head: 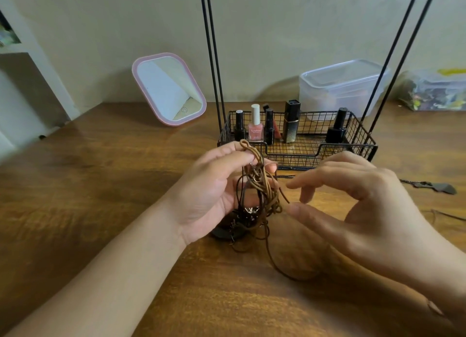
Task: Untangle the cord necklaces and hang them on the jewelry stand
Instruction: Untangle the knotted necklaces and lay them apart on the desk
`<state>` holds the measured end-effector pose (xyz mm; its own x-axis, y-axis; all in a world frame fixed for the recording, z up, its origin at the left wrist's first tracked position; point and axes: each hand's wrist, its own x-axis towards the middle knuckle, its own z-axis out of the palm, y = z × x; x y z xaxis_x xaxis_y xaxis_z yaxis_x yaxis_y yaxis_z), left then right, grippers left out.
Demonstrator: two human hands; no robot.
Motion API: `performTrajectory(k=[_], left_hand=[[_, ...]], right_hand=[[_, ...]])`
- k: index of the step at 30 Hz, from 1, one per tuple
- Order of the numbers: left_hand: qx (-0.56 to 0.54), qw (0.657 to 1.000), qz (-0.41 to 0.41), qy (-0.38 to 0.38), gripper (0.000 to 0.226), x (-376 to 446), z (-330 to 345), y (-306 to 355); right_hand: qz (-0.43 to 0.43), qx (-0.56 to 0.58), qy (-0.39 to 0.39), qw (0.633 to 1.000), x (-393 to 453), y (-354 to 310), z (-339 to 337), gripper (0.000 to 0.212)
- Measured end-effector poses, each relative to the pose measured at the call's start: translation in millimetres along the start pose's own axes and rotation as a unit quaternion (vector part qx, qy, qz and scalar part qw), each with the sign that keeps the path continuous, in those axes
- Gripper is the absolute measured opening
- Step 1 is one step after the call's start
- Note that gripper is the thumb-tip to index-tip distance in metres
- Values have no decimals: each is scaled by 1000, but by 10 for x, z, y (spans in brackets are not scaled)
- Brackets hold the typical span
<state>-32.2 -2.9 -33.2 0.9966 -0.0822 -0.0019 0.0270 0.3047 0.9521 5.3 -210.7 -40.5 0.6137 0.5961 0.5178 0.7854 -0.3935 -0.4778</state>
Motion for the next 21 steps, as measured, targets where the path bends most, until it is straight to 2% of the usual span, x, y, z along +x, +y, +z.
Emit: performTrajectory(k=[3, 7, 11, 14, 18, 21], left_hand=[[6, 1000, -4, -7, 26, -18, 29, 10], [-18, 1000, -23, 5, 16, -18, 20, 10], [-17, 999, -43, 6, 35, -31, 42, 17], [-45, 998, -46, 1, 21, -44, 64, 26], [-60, 996, -68, 3, 23, -45, 85, 34], [-85, 993, -79, 18, 23, -41, 69, 39]], right_hand=[[-11, 38, -1, 999, -1, -1, 28, 30], [-48, 32, -1, 998, 2, 14, 119, 30], [-68, 36, 17, 997, -2, 23, 155, 24], [-93, 38, 30, 994, 5, 18, 155, 24], [-128, 21, 37, 991, 23, 16, 170, 11], [-134, 40, 11, 990, 20, 1, 119, 6]])
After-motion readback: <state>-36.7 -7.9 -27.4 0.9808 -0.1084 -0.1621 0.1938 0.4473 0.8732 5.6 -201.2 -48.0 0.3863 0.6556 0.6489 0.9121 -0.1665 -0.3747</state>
